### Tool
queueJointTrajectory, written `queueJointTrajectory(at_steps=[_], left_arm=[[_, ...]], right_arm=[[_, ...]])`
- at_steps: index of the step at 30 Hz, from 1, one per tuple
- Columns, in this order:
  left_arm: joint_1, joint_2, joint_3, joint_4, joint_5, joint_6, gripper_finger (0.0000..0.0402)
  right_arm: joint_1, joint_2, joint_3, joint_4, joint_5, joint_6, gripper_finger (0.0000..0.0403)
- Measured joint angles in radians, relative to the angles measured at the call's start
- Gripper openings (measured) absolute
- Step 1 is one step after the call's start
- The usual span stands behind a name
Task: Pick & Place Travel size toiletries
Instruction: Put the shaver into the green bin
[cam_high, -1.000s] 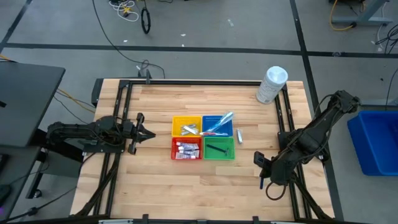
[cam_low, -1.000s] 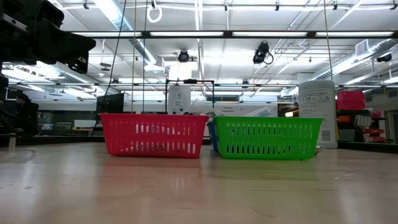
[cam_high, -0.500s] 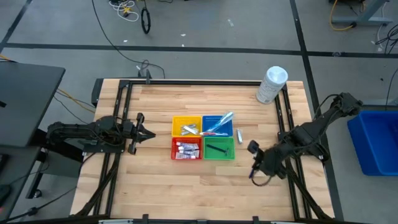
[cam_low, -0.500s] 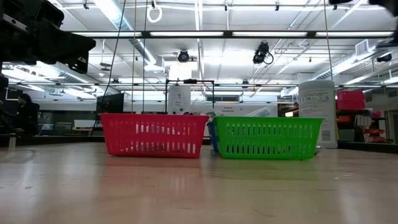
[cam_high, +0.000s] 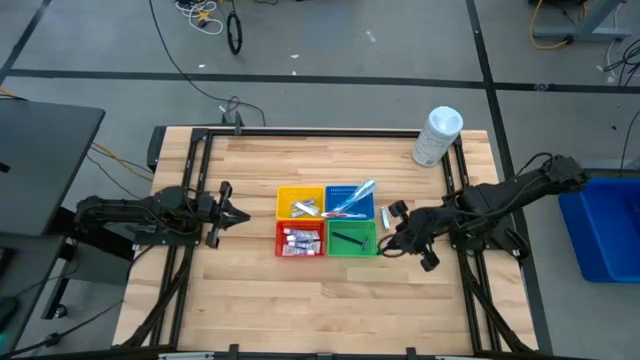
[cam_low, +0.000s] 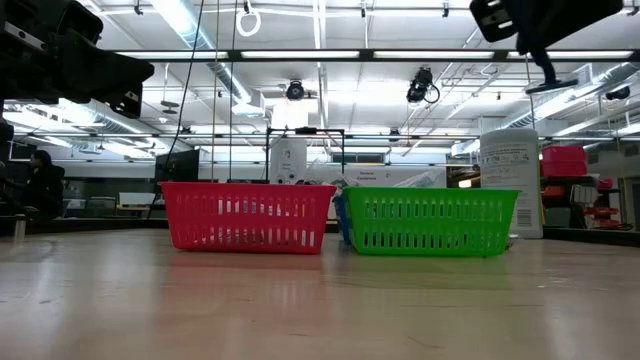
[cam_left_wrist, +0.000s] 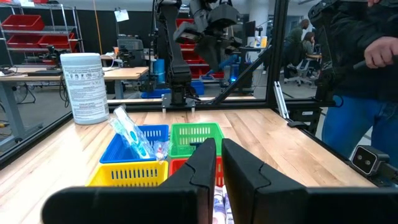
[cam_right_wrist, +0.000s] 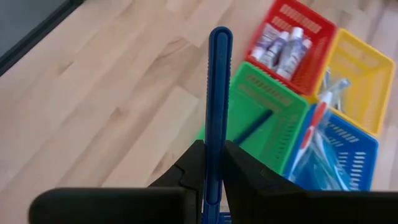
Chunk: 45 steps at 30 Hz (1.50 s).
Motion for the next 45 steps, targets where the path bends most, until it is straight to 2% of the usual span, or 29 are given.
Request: queueJointTrajectory(at_steps=[16, 25, 34, 45], left_arm=[[0.0, 0.0, 0.0, 0.0, 0.0, 0.0, 0.0032], [0.0, 0.0, 0.0, 0.0, 0.0, 0.0, 0.0032], [0.0, 0.0, 0.0, 0.0, 0.0, 0.0, 0.0032], [0.0, 0.0, 0.0, 0.0, 0.0, 0.0, 0.0032]], right_arm=[[-0.116, 0.021, 0.0, 0.085, 0.0, -0.002, 0.0046], [-0.12, 0.093, 0.0, 0.198, -0.001, -0.003, 0.0046], [-0.123, 0.17, 0.0, 0.221, -0.001, -0.004, 0.0046], [-0.198, 0.276, 0.0, 0.267, -0.001, -0.004, 0.0046]])
